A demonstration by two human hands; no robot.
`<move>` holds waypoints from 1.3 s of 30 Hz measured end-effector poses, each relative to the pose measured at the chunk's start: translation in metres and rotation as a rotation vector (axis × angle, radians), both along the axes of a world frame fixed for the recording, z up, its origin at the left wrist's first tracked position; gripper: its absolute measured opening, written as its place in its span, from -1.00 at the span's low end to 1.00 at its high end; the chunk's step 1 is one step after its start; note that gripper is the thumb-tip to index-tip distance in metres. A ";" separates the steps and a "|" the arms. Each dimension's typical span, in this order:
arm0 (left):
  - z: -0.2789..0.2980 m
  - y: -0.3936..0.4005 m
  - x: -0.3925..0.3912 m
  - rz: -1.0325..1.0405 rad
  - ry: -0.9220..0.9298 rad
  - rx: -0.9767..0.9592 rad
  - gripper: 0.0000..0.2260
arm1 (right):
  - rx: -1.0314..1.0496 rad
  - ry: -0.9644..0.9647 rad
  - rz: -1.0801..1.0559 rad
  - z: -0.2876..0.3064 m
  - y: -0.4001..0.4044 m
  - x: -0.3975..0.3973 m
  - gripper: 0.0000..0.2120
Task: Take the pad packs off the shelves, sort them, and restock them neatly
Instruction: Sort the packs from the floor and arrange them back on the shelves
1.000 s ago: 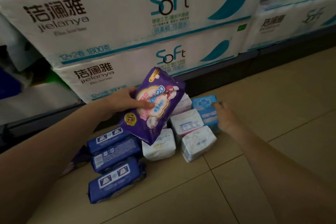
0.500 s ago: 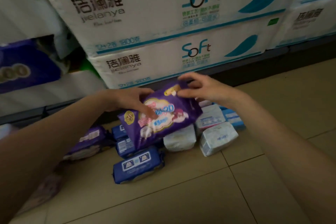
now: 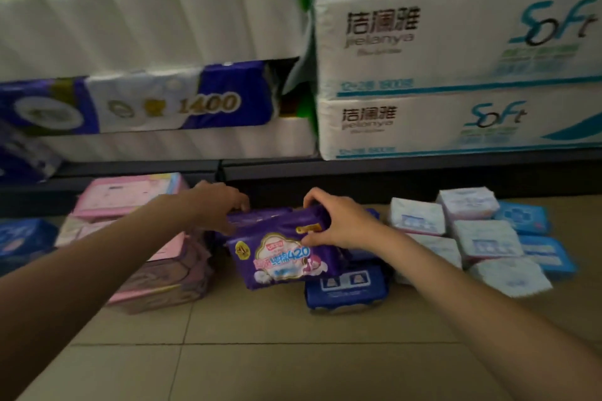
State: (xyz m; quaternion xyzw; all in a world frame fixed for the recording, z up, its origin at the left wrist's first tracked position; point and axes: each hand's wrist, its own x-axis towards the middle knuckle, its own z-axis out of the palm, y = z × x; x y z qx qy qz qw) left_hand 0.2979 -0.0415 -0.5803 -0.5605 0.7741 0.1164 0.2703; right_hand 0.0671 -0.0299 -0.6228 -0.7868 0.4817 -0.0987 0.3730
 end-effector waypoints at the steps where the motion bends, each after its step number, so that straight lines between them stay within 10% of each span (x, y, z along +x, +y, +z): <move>1: -0.001 0.003 0.012 -0.015 -0.088 -0.048 -0.58 | 0.002 -0.022 0.004 -0.007 0.001 0.012 -0.54; 9: -0.013 0.017 0.061 0.035 -0.146 -0.073 -0.68 | -0.074 0.028 0.012 -0.063 0.006 0.072 -0.62; 16: -0.011 0.009 0.069 0.061 -0.024 -0.050 -0.62 | -0.219 0.577 0.162 -0.072 0.006 0.069 -0.62; 29: 0.210 -0.084 0.054 -0.266 0.752 -1.104 -0.72 | -1.049 -0.096 -0.160 0.237 -0.081 0.063 -0.84; 39: 0.357 -0.119 0.022 -0.289 0.631 -1.376 -0.60 | -1.347 -0.160 -0.329 0.381 -0.137 0.037 -0.82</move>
